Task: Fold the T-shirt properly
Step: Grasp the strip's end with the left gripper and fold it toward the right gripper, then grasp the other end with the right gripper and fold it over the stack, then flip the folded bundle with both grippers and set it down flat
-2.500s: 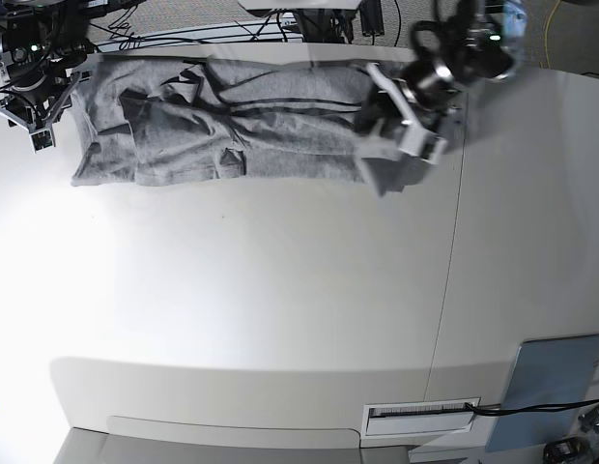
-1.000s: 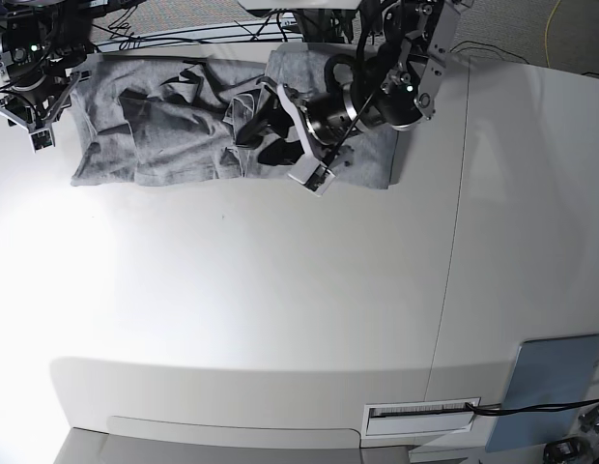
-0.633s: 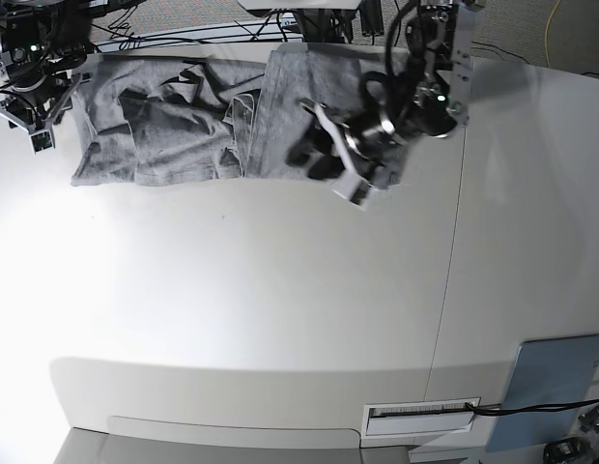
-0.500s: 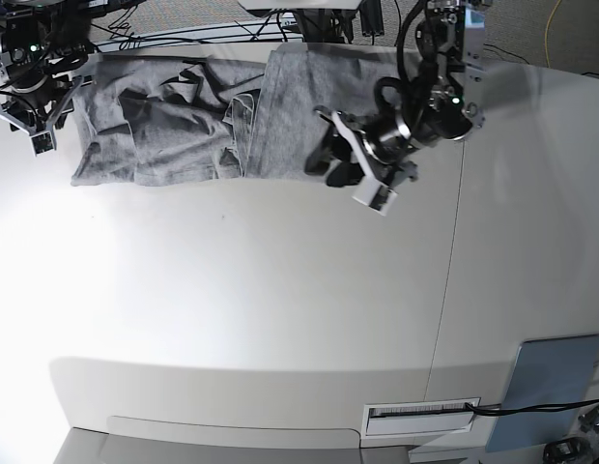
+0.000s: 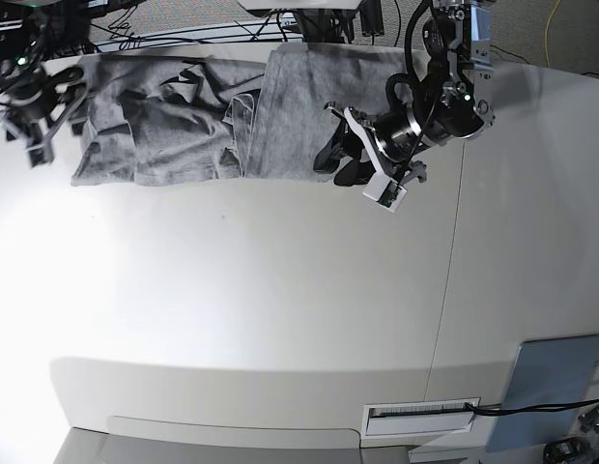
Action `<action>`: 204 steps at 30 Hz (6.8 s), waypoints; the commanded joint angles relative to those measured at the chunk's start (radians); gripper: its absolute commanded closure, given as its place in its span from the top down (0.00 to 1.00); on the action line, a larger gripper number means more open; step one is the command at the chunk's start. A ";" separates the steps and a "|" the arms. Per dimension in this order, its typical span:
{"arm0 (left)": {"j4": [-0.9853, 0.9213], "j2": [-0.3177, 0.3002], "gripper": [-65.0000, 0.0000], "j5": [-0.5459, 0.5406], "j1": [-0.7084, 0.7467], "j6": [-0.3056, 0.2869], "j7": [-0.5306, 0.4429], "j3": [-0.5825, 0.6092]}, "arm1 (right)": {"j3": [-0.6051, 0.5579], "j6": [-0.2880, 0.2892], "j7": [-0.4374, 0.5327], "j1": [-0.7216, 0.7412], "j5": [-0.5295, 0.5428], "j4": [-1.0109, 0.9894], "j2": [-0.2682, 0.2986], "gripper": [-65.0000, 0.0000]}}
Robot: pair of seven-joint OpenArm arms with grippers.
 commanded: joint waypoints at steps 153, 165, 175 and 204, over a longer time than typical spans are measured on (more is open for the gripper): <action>-0.069 -0.003 0.34 -0.047 0.042 -0.080 0.001 -0.143 | -0.761 0.106 -0.017 0.242 0.016 0.189 -0.467 0.42; -0.026 -0.054 0.34 -0.057 0.042 -0.079 -0.004 -0.228 | -0.752 0.226 0.016 0.245 0.169 0.190 -0.466 0.42; 0.027 -0.081 0.05 -0.459 0.092 -0.201 0.148 -0.245 | -0.556 0.161 0.012 0.312 -0.133 0.189 -0.465 0.09; -0.410 -0.086 0.05 0.215 -0.067 -0.120 0.060 0.149 | -0.485 0.161 -0.072 0.486 -0.299 -0.143 -0.441 0.00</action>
